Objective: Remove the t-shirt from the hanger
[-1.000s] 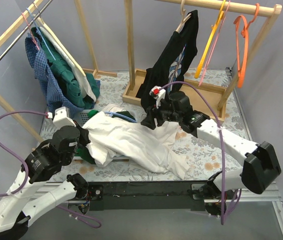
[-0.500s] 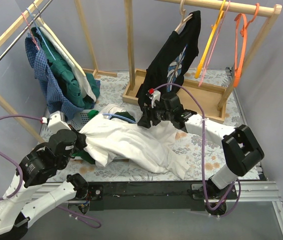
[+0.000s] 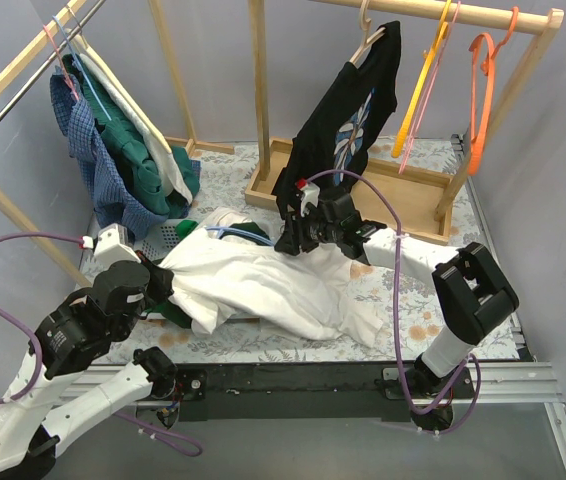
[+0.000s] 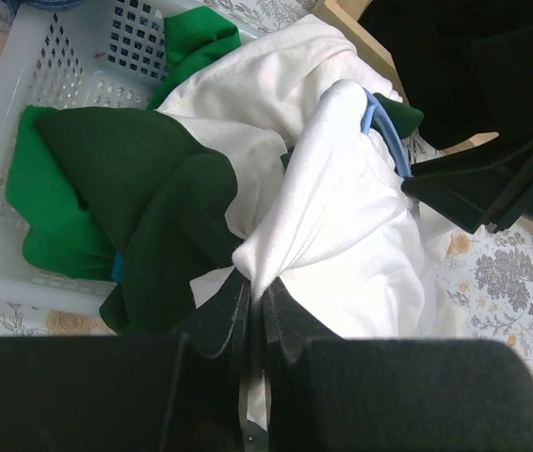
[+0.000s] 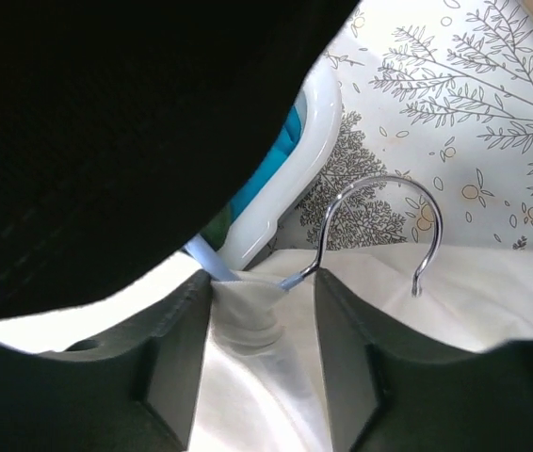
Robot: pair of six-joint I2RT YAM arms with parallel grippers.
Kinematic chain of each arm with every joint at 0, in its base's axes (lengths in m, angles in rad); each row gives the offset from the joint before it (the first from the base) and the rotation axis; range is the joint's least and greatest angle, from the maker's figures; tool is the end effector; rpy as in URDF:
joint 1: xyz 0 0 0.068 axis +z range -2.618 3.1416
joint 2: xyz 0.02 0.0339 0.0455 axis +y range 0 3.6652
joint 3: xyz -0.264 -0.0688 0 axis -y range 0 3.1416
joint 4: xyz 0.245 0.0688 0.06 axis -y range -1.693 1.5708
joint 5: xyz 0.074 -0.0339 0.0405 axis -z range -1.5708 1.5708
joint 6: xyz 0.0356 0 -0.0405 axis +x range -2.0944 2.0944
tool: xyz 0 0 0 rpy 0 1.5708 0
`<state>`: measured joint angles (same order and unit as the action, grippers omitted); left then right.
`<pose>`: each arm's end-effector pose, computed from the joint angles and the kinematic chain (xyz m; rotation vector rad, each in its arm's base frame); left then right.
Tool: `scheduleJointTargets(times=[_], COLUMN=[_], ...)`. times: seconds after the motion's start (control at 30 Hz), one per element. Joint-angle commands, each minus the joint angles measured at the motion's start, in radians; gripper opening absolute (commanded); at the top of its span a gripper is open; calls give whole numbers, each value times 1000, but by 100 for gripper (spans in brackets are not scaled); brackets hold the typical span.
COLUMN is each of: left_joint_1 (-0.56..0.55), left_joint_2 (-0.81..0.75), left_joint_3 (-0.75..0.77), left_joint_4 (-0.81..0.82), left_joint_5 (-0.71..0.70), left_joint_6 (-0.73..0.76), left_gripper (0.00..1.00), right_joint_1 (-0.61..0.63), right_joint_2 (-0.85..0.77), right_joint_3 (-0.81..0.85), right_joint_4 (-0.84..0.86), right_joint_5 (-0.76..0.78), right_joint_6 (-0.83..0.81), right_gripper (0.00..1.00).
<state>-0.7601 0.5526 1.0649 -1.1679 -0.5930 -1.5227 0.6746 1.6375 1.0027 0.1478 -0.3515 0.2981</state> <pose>0.0583 -0.0279 0.3614 -1.1035 1.8806 -0.6912 0.2777 0.2378 0.2297 -0.6296 2.0739 0.9447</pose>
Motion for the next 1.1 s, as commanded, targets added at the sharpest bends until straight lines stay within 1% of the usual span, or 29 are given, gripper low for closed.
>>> scheduleJointTargets(times=[0.0,0.03,0.13,0.17,0.2,0.27,0.3,0.33,0.37,0.5,0.67,0.9,0.97,1.0,1.03,1.07], left_joint_1=[7,7,7,7,7,7,8,7,7,7,7,8,8,8,7,7], left_joint_2=[-10,-11,-19,-19,-20,-20,-20,-20,-20,-20,-25,-36,-34,-36,-37,-37], left_joint_3=[6,6,4,3,4,3,3,3,3,-3,-11,-17,-17,-19,-17,-19], left_joint_4=[2,-1,-3,-3,-3,-3,-4,0,2,4,7,7,7,5,7,5], left_joint_5=[-5,-4,-1,1,1,2,4,5,7,13,18,24,25,25,27,28], left_joint_6=[4,3,2,4,4,6,6,7,7,7,9,6,7,7,7,7], left_gripper=[0,0,0,0,0,0,0,0,0,0,0,0,0,0,0,0], right_joint_1=[-6,-6,-6,-7,-6,-4,-4,-4,0,40,59,77,79,79,80,82], right_joint_2=[28,27,22,18,13,5,7,11,13,13,38,68,81,90,91,94], right_joint_3=[33,30,19,10,-5,-16,-9,-3,2,36,86,119,132,134,134,134], right_joint_4=[85,97,119,156,173,209,208,208,194,136,101,81,70,70,70,70], right_joint_5=[75,77,60,37,22,-16,-30,-41,-44,8,65,106,115,117,121,123], right_joint_6=[29,32,38,39,41,42,32,24,15,-57,-94,-120,-125,-126,-128,-129], right_gripper=[48,44,44,44,46,51,54,59,60,64,63,60,56,54,44,37])
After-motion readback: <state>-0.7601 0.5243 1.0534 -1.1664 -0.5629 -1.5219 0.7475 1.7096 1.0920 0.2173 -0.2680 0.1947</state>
